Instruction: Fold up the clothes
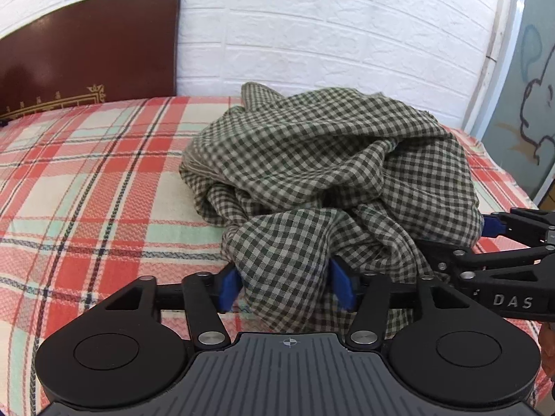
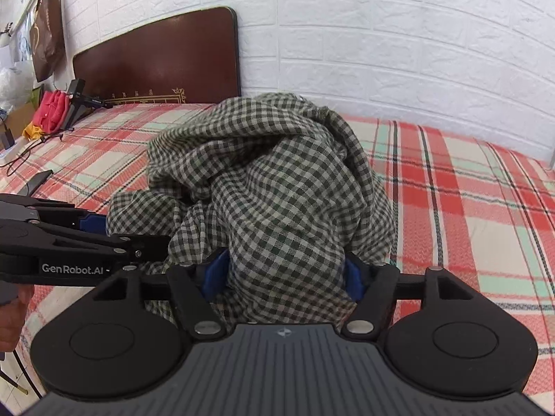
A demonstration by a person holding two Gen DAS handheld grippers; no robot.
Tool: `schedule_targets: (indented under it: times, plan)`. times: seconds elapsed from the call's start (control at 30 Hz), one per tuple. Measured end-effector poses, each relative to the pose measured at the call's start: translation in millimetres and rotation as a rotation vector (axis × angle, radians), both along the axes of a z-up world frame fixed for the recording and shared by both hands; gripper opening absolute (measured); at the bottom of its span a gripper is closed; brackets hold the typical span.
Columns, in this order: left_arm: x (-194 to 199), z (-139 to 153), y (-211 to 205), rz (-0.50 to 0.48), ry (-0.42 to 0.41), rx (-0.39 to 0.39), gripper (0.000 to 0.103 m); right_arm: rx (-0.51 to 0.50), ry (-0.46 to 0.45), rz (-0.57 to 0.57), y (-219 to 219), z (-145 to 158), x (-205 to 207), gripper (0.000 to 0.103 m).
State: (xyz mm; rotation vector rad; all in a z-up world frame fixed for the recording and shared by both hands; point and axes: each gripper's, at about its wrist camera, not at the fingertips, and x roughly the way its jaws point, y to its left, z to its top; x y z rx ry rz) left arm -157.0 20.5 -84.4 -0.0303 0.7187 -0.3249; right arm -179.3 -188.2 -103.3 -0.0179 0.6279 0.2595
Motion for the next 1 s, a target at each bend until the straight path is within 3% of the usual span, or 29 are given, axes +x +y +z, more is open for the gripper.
schedule_targets:
  times: [0.17,0.27,0.4,0.5,0.67,0.8,1.0]
  plan:
    - [-17.7,20.4,24.2,0.057,-0.025,-0.018,0.081,0.084,-0.014,-0.022,-25.8,16.7,-14.5,0.079]
    - [-17.1,37.5,33.5,0.083,-0.096,0.004,0.084,0.126,-0.059,-0.058,-40.4,31.2,-20.6,0.081]
    - [3.4,59.9,26.7,0.047,-0.222,0.069,0.088,0.168,-0.110,-0.066,-46.7,47.5,-16.8,0.085]
    - [23.5,68.1,9.0,-0.016,-0.261,0.103,0.089,0.171,-0.120,-0.052,-41.9,51.9,-6.2,0.086]
    - [50.4,64.9,-27.8,-0.156,-0.213,0.089,0.090,0.104,-0.112,-0.019,-28.4,49.6,8.4,0.087]
    - [57.7,54.0,-55.4,-0.234,-0.223,0.139,0.093,0.135,-0.097,-0.054,-37.2,47.3,10.2,0.087]
    - [61.0,41.0,-55.2,-0.252,-0.188,0.144,0.094,0.093,-0.101,-0.063,-42.1,44.4,29.6,0.087]
